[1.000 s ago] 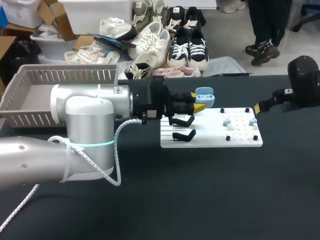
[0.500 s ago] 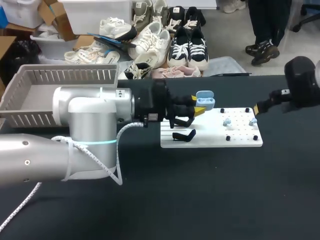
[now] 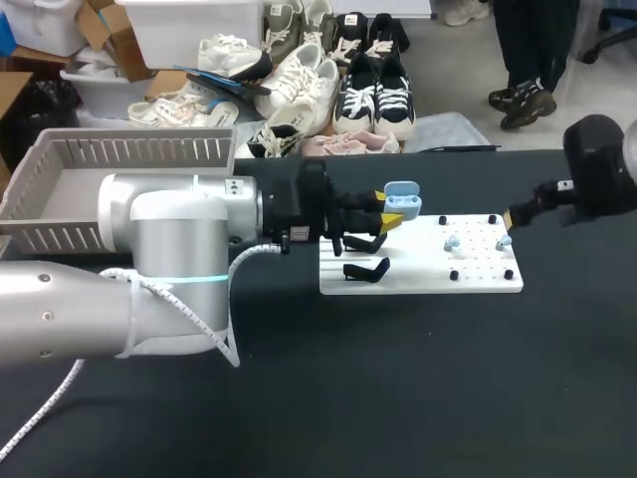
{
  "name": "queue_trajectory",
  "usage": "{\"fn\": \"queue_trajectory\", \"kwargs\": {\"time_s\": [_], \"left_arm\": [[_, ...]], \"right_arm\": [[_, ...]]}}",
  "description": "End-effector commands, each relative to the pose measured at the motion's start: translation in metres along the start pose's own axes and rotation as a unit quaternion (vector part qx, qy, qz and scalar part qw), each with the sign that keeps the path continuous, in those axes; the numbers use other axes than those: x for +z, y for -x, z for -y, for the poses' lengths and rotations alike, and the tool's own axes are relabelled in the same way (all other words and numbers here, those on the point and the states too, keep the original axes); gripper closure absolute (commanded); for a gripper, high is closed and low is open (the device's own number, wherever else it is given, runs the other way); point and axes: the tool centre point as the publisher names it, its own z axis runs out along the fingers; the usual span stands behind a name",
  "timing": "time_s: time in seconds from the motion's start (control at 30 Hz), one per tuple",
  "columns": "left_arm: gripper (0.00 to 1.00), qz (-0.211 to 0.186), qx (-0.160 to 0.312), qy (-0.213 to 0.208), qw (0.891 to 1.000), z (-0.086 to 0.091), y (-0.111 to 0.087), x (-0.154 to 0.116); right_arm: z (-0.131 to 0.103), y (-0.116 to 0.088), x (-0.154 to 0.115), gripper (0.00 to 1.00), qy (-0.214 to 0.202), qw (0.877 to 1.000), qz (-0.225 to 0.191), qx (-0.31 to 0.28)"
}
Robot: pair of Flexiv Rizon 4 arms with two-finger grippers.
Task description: Pick up each earbud case from the left stands, insert the matching earbuds, close the lid, and place the case in the box.
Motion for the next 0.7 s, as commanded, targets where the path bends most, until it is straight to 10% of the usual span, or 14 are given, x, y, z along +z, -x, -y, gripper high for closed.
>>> {"fn": "queue_trajectory", "kwargs": {"time_s": [0.03,0.7], "left_arm": [[1.00,0.001,0.001,0.007,1.000,0.004,0.000,-0.001],[1.00,0.001,0.001,0.007,1.000,0.004,0.000,-0.001]], "right_arm": [[0.002,-0.001,-0.004,0.00,-0.009,1.000,-0.002,-0.010],[0.045,-0.003,0.004,0.00,-0.051,0.984,-0.060,-0.160]]}}
